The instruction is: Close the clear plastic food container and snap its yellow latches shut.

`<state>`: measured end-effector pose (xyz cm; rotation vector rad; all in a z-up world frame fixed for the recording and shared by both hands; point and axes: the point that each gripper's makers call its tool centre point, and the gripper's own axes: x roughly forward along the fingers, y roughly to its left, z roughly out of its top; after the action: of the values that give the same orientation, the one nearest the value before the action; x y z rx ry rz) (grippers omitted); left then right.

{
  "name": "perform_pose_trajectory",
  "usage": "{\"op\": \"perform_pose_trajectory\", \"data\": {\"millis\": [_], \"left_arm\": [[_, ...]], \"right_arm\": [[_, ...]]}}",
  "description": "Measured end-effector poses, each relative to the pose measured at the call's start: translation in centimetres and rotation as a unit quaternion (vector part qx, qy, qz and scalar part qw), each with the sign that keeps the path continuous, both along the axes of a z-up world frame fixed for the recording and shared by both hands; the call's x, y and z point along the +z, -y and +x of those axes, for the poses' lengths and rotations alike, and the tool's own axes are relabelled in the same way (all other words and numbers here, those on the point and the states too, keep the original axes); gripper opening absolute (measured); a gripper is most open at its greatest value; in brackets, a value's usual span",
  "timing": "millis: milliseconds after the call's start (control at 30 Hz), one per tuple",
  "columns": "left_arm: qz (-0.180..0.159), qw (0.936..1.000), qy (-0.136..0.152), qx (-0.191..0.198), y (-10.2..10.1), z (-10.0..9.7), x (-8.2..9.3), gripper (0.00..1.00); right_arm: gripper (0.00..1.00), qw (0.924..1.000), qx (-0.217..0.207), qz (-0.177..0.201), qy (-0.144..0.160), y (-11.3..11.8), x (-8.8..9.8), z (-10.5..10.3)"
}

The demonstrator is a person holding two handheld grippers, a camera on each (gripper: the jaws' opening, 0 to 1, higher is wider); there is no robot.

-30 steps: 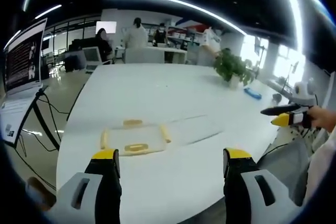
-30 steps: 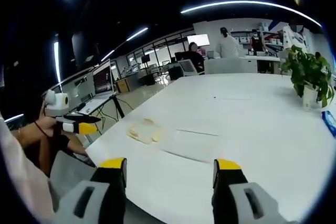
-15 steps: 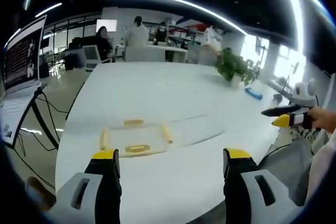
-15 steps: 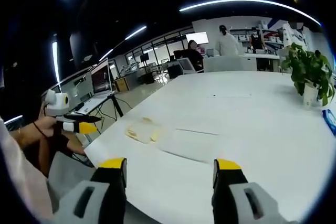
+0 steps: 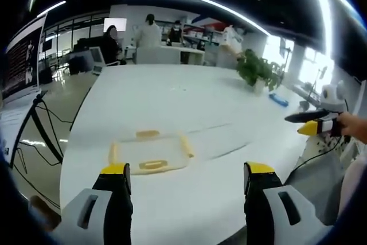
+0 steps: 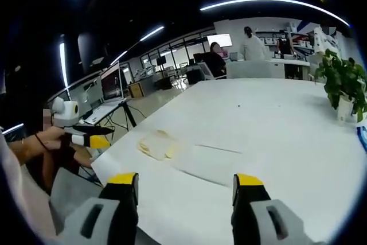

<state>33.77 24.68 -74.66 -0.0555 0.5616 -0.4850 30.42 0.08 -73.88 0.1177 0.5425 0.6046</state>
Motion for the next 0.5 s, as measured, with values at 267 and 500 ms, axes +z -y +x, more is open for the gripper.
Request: {"op": "perform_pose_trajectory", "data": {"millis": [267,500], "left_arm": [[0.015,0.9999,-0.006,-0.005,-0.8,1.4,-0.7,0.8],[0.043,0.9988,-0.01,-0.023,-1.3,2.7,-1.7,0.8]], "right_arm": [[0.65,0.9999,0.014,-0.001,0.001,-1.1,-0.1,1.6],[0.65,0.9994,0.035,-0.003,-0.005,-2.5,-0.3,3.1]]}}
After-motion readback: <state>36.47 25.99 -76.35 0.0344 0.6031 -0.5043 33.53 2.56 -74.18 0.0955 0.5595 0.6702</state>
